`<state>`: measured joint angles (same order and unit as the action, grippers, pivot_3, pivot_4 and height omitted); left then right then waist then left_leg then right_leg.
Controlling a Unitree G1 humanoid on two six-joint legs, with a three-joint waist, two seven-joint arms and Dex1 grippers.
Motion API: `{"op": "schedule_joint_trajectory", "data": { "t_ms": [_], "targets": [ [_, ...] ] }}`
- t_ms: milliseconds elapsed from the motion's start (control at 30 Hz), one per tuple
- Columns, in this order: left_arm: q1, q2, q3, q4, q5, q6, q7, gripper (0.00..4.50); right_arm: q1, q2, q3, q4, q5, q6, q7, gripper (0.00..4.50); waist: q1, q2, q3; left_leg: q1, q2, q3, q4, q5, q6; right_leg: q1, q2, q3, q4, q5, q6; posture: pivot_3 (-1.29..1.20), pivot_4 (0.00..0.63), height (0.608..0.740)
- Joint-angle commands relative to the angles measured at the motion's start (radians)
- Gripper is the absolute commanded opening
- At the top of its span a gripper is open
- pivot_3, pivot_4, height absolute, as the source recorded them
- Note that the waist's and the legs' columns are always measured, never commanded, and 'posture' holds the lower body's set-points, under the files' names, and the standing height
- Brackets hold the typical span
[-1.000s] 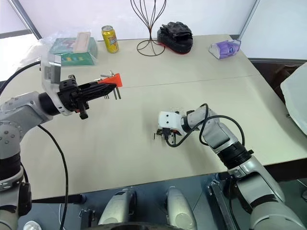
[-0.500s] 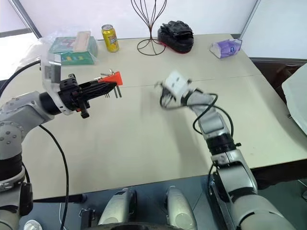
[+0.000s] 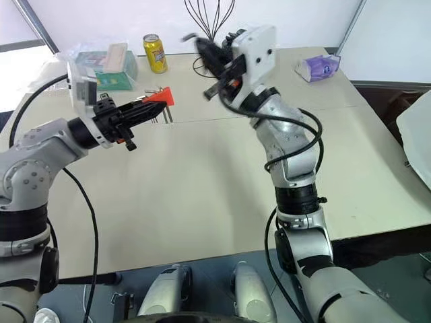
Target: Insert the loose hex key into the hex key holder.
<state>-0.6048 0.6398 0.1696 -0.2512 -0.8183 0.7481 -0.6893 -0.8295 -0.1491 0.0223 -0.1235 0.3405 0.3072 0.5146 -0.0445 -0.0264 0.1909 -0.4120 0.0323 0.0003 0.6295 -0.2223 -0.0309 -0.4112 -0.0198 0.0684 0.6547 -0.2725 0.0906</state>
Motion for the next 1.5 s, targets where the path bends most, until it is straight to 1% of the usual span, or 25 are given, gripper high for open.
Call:
{"op": "schedule_joint_trajectory", "data": {
  "t_ms": [33, 267, 633, 1500],
  "targets": [
    [-0.020, 0.002, 0.005, -0.011, 0.015, -0.029, -0.017, 0.00, -0.014, 0.006, -0.013, -0.055, 0.051, 0.023, 0.003, 0.05, 0.000, 0.000, 0.000, 0.000, 0.000, 0.000, 0.000, 0.000, 0.000, 0.000, 0.000, 0.000, 0.000, 0.000, 0.000, 0.00, 0.150, 0.740],
    [-0.031, -0.016, 0.005, -0.026, 0.014, -0.016, -0.016, 0.00, -0.022, 0.033, 0.016, -0.057, 0.064, 0.030, 0.002, 0.05, 0.001, 0.000, 0.000, 0.000, 0.000, 0.000, 0.000, 0.000, 0.000, 0.000, 0.000, 0.000, 0.000, 0.000, 0.000, 0.00, 0.150, 0.740],
    [-0.028, -0.023, 0.010, -0.047, 0.004, -0.003, -0.011, 0.00, -0.017, 0.043, 0.051, -0.085, 0.098, 0.082, 0.023, 0.05, 0.001, 0.000, 0.000, 0.000, 0.000, 0.000, 0.000, 0.000, 0.000, 0.000, 0.000, 0.000, 0.000, 0.000, 0.000, 0.00, 0.150, 0.740],
    [-0.021, -0.033, 0.011, -0.076, -0.018, 0.021, -0.004, 0.00, -0.042, 0.045, 0.040, -0.059, 0.081, 0.076, 0.014, 0.05, 0.001, 0.000, 0.000, 0.000, 0.000, 0.000, 0.000, 0.000, 0.000, 0.000, 0.000, 0.000, 0.000, 0.000, 0.000, 0.00, 0.150, 0.740]
  ]
}}
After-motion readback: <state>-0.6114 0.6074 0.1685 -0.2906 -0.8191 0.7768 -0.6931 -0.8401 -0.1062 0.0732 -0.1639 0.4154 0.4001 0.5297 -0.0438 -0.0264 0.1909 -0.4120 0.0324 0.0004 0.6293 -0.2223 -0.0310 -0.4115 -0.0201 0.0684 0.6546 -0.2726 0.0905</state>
